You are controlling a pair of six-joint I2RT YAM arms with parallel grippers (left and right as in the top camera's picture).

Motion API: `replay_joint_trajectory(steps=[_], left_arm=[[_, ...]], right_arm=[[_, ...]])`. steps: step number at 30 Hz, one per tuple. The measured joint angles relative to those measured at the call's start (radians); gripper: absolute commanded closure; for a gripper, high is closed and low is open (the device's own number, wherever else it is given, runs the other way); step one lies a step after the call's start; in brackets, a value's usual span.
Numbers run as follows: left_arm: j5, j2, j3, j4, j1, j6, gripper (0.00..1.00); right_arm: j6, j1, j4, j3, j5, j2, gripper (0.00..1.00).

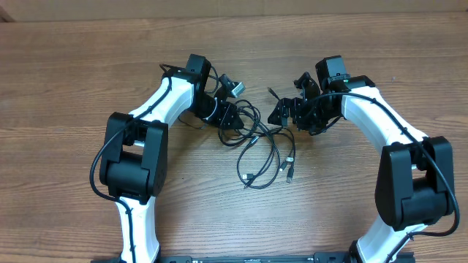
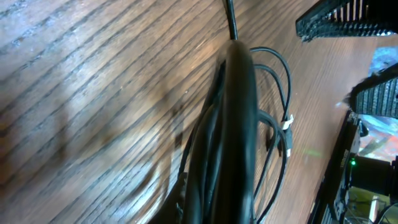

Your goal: Untangle cables

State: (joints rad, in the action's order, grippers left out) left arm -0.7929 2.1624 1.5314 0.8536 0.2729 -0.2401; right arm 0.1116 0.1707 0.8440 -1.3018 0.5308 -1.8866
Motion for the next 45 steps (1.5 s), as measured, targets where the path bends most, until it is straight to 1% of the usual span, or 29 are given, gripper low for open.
replay_joint_trajectory(steps=[45], left_arm=[[0.016,0.000,0.000,0.003,0.016,0.000,0.96]], right_arm=[[0.000,0.000,-0.002,0.000,0.000,0.000,0.00]])
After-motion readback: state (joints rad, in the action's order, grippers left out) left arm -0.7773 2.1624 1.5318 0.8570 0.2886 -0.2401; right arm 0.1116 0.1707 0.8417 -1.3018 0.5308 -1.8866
